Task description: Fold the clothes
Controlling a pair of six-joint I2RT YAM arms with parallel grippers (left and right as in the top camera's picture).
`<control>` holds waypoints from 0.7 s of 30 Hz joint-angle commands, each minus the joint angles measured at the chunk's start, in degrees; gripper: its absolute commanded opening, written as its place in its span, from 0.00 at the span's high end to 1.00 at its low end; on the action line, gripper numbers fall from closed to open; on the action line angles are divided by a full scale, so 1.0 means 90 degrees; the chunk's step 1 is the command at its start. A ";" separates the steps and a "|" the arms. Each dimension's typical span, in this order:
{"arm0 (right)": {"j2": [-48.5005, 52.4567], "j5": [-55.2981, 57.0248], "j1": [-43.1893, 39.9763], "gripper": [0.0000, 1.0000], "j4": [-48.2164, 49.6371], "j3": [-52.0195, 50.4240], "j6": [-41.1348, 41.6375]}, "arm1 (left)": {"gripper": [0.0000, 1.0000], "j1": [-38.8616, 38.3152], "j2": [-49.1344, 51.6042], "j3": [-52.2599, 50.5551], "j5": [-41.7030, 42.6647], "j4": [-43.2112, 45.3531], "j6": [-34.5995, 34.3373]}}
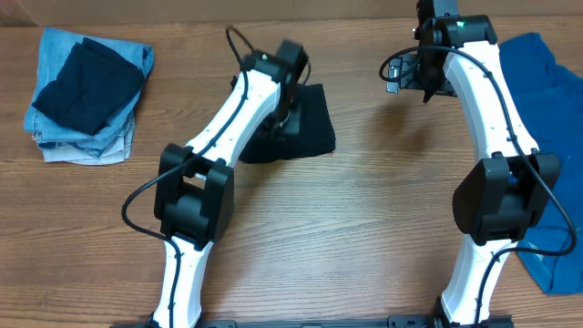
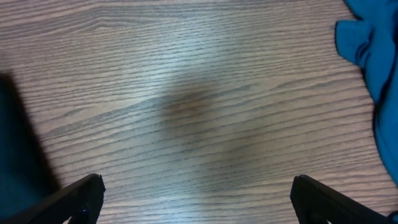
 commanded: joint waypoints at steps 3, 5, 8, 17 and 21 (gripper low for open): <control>-0.0219 0.0068 -0.0017 0.00 0.0017 0.0100 -0.0032 | 0.96 0.0333 -0.0102 0.0100 -0.0452 -0.0066 -0.0036; -0.0219 0.0068 -0.0017 0.00 0.0017 0.0100 -0.0032 | 0.96 0.0449 -0.0102 -0.0301 -0.0452 0.0046 -0.0041; -0.0219 0.0068 -0.0017 0.00 0.0017 0.0100 -0.0032 | 0.96 0.0517 -0.0100 -0.1025 -0.0415 0.0517 -0.0039; -0.0219 0.0068 -0.0019 0.00 0.0017 0.0100 -0.0032 | 0.96 0.0571 -0.0338 -0.0117 0.0214 0.0211 -0.0029; -0.0219 0.0068 -0.0017 0.00 0.0017 0.0100 -0.0032 | 0.78 0.0877 -0.0452 0.0746 0.0216 -0.0410 -0.0017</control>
